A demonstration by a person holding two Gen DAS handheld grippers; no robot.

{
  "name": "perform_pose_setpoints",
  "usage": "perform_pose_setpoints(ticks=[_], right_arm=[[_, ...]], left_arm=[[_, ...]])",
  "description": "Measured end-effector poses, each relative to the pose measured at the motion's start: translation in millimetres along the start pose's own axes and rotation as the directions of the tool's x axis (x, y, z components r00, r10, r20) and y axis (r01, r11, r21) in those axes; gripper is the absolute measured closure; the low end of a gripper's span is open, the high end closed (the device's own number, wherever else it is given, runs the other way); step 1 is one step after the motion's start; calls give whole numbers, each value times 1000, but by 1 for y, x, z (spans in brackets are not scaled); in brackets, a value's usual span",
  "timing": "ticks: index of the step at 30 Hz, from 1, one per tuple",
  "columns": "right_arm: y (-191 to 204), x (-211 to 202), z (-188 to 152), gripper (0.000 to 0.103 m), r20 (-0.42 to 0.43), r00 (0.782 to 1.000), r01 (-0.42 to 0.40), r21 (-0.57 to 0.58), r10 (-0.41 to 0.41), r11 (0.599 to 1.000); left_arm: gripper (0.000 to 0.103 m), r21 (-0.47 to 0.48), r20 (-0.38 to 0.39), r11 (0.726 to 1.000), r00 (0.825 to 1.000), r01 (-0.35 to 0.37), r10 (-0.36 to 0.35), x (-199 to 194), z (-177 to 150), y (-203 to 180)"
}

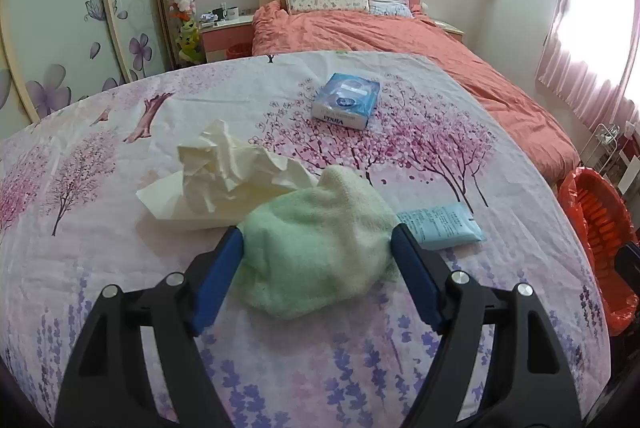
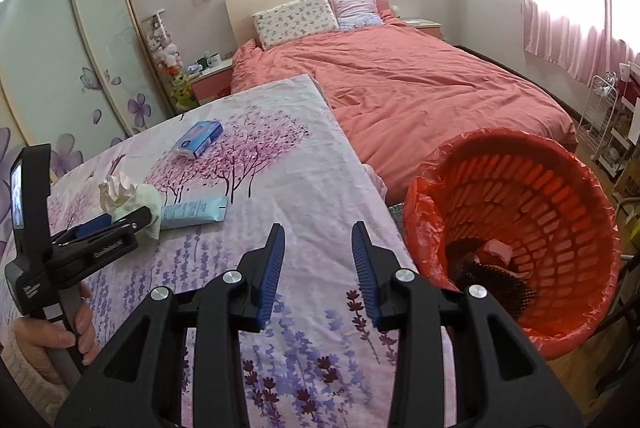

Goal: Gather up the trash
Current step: 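Move both tools back over the bed, then grasp the light green towel with the left tool while the right tool grasps the lotion tube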

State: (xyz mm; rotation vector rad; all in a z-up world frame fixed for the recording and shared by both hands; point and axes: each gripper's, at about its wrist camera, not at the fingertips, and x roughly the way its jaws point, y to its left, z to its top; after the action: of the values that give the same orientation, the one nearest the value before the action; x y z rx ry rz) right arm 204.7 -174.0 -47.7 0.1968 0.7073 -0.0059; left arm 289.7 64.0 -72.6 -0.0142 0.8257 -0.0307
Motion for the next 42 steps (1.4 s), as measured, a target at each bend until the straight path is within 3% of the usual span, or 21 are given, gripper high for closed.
perform_pose_setpoints(ticks=[6,9,10,12,16,26,29,32,34,36,42], right_arm=[[4,3,-4,67,-11,1000,-7,-7,7,1000],[5,3,-4,67,-14,1000,-9,-6,9,1000],[5,3,-5,67,-15,1000,-11,-5,11,1000],[5,2,-5,67,-15,1000,-12,-5,12,1000],[5,2,-5,67,-14,1000,-15,-5,15,1000],[26,4,-6,67,-23,999,-49,-36,48,998],[34,5,-8,67,-28,998,-60,-52,59,997],[42,7,-9,67,-37,997,-73,-59,71,996],[46,7,-10,67,-41,996,-79,-67,77,995],[51,6,-11,67,-40,996,-83,-84,80,993],[56,8,-10,67,-44,996,-81,-94,77,992]], left_arm=[[31,-29,-30,999,999,14,-15,7,-4,1],[54,-42,-35,999,999,33,-35,10,-6,4],[70,-38,-31,999,999,39,-40,9,-7,4],[87,-33,-40,997,997,69,-70,9,-7,4],[93,-21,-24,997,997,72,-72,3,-11,6],[96,-45,20,994,995,95,-94,-35,-23,45],[95,-31,26,997,997,70,-70,-43,-27,57],[84,-46,-14,998,999,35,-36,-34,-27,65],[64,-76,-40,997,999,22,-25,-24,-26,69],[57,-83,-46,996,999,14,-18,-19,-26,70],[50,-110,-55,994,998,15,-21,-7,-16,65]])
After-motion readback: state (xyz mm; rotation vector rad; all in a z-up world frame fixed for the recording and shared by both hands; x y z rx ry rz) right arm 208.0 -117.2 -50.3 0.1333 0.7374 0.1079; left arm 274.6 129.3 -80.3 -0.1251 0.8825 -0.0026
